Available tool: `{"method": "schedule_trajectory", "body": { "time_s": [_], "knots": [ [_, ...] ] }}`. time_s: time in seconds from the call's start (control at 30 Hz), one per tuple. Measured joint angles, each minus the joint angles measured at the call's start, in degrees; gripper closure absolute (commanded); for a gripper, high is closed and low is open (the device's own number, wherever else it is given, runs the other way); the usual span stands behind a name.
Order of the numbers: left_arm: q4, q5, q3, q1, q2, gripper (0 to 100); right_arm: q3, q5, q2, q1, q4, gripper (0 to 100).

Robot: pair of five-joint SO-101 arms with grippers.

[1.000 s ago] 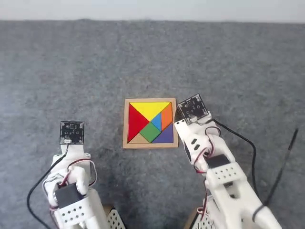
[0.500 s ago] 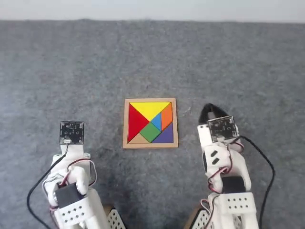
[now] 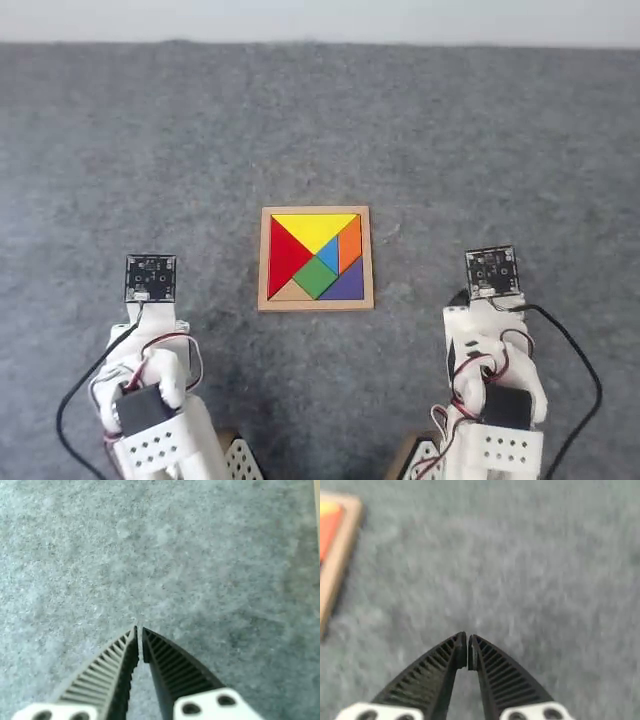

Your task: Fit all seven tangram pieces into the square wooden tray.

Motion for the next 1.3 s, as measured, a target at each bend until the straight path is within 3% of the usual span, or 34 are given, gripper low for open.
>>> {"method": "schedule_trajectory", "body": {
  "time_s": [0.27,1.3],
  "knots": [
    [0.0,0.0,0.0,0.0,-0.1,99,0.0,0.0,-0.2,1.7,14.4,98.0],
    [0.0,0.0,0.0,0.0,-0.1,99,0.0,0.0,-0.2,1.7,15.1,98.2]
  ]
}}
